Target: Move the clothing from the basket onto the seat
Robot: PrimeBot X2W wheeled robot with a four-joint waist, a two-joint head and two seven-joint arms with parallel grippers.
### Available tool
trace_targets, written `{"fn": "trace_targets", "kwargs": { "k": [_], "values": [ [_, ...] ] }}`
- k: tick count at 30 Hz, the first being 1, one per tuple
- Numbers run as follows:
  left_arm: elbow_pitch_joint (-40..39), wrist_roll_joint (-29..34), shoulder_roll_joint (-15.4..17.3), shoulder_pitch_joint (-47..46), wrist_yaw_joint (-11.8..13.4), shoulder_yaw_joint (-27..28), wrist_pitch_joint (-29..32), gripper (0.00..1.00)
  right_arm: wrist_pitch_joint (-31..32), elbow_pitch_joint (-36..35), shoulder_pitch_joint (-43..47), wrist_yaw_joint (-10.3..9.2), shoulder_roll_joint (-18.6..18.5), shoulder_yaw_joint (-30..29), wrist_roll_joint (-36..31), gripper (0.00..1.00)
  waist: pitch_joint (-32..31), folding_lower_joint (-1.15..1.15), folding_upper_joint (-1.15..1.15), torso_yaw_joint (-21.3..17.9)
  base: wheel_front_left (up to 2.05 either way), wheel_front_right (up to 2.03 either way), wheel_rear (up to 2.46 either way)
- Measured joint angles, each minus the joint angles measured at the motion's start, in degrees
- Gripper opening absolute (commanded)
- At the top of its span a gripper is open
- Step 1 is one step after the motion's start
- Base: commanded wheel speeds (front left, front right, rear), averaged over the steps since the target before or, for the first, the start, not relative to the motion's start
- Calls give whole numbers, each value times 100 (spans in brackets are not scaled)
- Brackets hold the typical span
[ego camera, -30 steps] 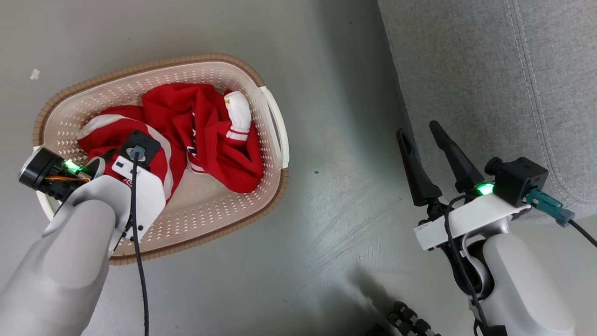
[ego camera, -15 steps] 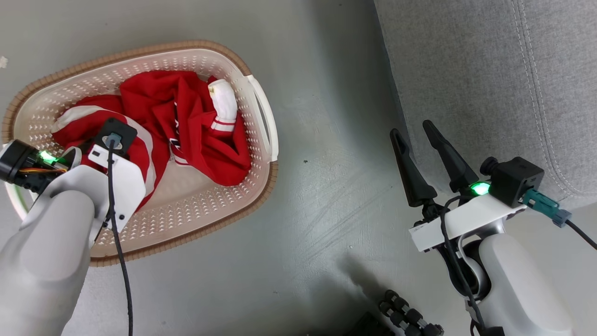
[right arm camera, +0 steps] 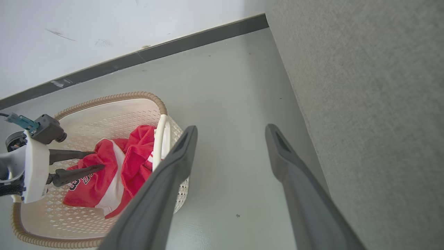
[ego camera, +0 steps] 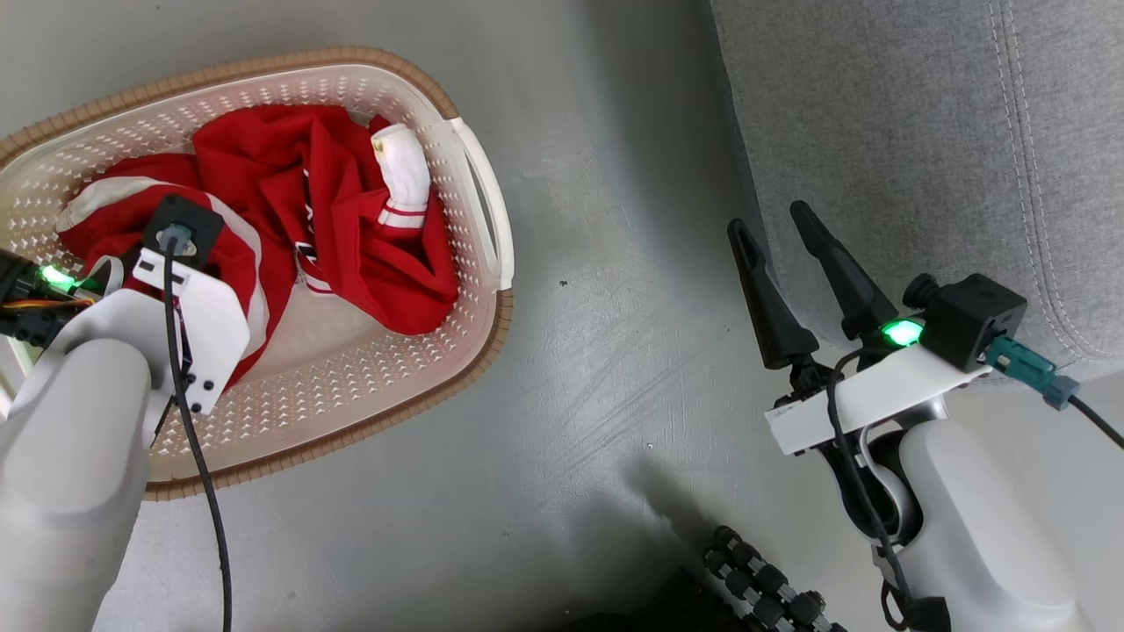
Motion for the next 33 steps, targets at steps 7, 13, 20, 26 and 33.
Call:
{"fn": "trace_targets", "kwargs": {
  "k": [7, 13, 20, 26, 33],
  "values": [
    [20, -92, -105, -26, -4, 48, -113, 0, 0, 3, -116, 0, 0, -94, 44, 100, 14, 0, 0, -10, 0, 0, 0],
    [55, -356, -235, -25, -8, 172, -257, 0, 0, 24, -219, 0, 0, -186, -38, 100, -69, 0, 0, 31, 0, 0, 0],
    [10, -577, -442, -7, -10, 309, -514, 0, 0, 74, -376, 0, -1, -211, -225, 100, -217, 0, 0, 161, 0, 0, 0],
    [-48, -788, -560, 43, -59, 408, -793, 0, 0, 115, -525, 0, -3, -291, -479, 100, -386, 0, 0, 314, 0, 0, 0],
    [-64, -1161, -800, 300, -122, 606, -1232, 0, -1, 271, -599, 0, -10, -338, -800, 100, -675, 0, 0, 544, 0, 0, 0]
  ]
}}
